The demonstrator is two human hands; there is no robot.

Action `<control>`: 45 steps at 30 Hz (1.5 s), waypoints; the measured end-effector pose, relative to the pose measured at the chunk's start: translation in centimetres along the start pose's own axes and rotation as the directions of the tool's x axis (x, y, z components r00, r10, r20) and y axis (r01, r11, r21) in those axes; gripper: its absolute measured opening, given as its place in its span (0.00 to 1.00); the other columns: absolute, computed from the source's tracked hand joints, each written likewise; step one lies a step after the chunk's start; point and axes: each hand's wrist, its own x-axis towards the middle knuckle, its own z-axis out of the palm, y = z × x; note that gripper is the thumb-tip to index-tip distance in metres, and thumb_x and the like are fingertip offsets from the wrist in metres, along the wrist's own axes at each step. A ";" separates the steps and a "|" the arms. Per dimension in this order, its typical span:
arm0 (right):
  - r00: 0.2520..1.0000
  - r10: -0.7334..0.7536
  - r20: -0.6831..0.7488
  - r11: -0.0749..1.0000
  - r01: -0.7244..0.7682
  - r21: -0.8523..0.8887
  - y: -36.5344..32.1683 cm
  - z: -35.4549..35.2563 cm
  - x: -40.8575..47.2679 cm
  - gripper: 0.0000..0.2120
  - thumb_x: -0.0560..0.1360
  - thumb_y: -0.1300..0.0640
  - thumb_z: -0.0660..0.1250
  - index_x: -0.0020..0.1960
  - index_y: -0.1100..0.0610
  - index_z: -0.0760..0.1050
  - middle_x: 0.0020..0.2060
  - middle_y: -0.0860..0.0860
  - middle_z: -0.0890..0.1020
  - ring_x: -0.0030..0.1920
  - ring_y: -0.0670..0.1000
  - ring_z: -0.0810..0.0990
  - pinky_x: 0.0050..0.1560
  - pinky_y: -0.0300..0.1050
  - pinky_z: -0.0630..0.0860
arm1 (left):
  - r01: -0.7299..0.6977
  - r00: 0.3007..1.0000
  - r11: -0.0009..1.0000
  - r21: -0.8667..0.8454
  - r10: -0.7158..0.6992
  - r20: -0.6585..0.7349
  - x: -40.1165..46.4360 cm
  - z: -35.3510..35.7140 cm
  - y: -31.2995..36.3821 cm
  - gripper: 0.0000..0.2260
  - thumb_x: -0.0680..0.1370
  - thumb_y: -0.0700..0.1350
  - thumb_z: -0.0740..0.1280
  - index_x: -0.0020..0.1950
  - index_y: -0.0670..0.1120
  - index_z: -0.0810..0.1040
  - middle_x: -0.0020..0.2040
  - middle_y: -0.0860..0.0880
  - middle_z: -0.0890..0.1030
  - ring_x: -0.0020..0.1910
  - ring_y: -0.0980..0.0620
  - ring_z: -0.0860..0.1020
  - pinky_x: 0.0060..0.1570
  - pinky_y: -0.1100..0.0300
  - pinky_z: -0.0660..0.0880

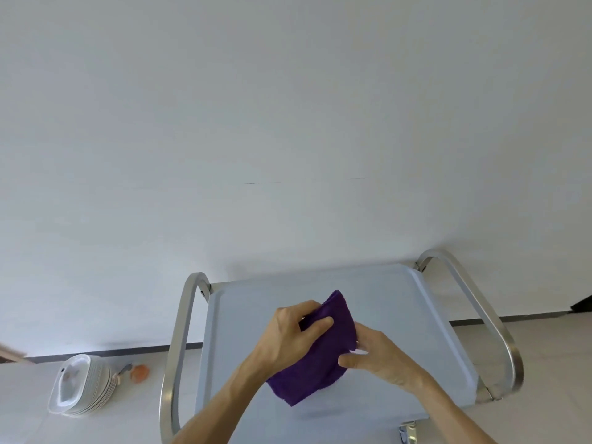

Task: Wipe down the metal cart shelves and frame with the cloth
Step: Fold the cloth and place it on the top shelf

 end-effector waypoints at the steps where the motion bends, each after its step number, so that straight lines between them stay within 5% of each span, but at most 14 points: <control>1: 1.000 0.018 0.001 0.998 -0.018 -0.052 0.2 0.6 0.2 0.24 0.72 0.45 0.76 0.66 0.40 0.74 0.63 0.45 0.81 0.65 0.46 0.77 0.66 0.47 0.73 | -0.026 1.000 1.000 -0.001 0.026 0.001 -0.2 -0.8 0.5 0.08 0.79 0.56 0.65 0.40 0.59 0.75 0.33 0.58 0.78 0.30 0.58 0.74 0.31 0.68 0.68; 5: 0.991 0.129 -0.021 0.978 -0.130 -0.165 1.2 2.6 1.3 0.21 0.71 0.43 0.75 0.62 0.33 0.76 0.61 0.36 0.80 0.62 0.37 0.75 0.66 0.47 0.67 | -0.076 0.997 0.996 -0.044 0.075 -0.028 -1.0 -4.3 2.5 0.09 0.78 0.57 0.65 0.39 0.57 0.74 0.31 0.57 0.76 0.29 0.58 0.71 0.31 0.68 0.67; 9: 0.980 0.200 0.013 0.966 -0.195 -0.169 2.3 5.0 2.6 0.18 0.71 0.45 0.75 0.60 0.37 0.78 0.58 0.39 0.82 0.61 0.39 0.76 0.65 0.45 0.70 | -0.061 0.991 0.980 -0.189 0.038 -0.127 -1.8 -8.7 4.2 0.10 0.78 0.58 0.65 0.44 0.53 0.78 0.35 0.55 0.78 0.34 0.56 0.76 0.34 0.65 0.72; 16: 0.955 0.296 -0.009 0.912 -0.280 0.300 3.8 8.4 5.6 0.16 0.77 0.58 0.68 0.64 0.56 0.78 0.60 0.54 0.83 0.62 0.54 0.80 0.68 0.57 0.73 | 0.083 0.907 0.985 -0.154 -0.139 -0.397 -4.4 -16.7 -0.4 0.05 0.80 0.53 0.65 0.49 0.57 0.81 0.40 0.59 0.82 0.39 0.61 0.79 0.38 0.72 0.72; 20: 0.950 0.301 -0.082 0.867 -0.237 0.438 1.9 9.0 8.1 0.15 0.76 0.57 0.72 0.62 0.54 0.80 0.57 0.58 0.84 0.55 0.64 0.83 0.51 0.60 0.81 | 0.290 0.816 0.953 -0.093 -0.296 -0.496 -7.1 -21.0 -6.3 0.03 0.80 0.54 0.64 0.50 0.61 0.78 0.42 0.62 0.81 0.42 0.63 0.78 0.40 0.67 0.71; 25: 0.962 0.253 -0.100 0.922 -0.208 0.325 -3.0 11.2 12.1 0.09 0.78 0.51 0.69 0.57 0.50 0.80 0.51 0.57 0.85 0.46 0.62 0.85 0.40 0.58 0.82 | 0.460 0.697 0.851 -0.254 -0.523 -0.491 -9.4 -24.2 -12.7 0.06 0.80 0.53 0.65 0.57 0.59 0.77 0.51 0.54 0.84 0.51 0.51 0.81 0.53 0.48 0.79; 35: 0.949 0.245 -0.200 0.969 -0.234 0.079 -8.6 16.1 19.8 0.07 0.80 0.60 0.64 0.57 0.58 0.76 0.48 0.59 0.84 0.38 0.56 0.86 0.34 0.53 0.83 | 0.579 0.624 0.761 -0.292 -0.644 -0.441 -9.0 -26.4 -19.5 0.08 0.81 0.52 0.63 0.59 0.54 0.75 0.52 0.51 0.82 0.47 0.53 0.80 0.39 0.60 0.73; 45: 0.879 0.440 -0.184 0.875 -0.465 -0.133 -4.2 19.4 19.8 0.23 0.80 0.61 0.60 0.74 0.55 0.63 0.52 0.51 0.79 0.51 0.53 0.82 0.47 0.46 0.83 | 0.638 0.639 0.668 -0.383 -0.737 -0.220 -10.8 -21.6 -22.9 0.18 0.81 0.46 0.64 0.71 0.49 0.69 0.61 0.47 0.78 0.56 0.48 0.78 0.61 0.51 0.74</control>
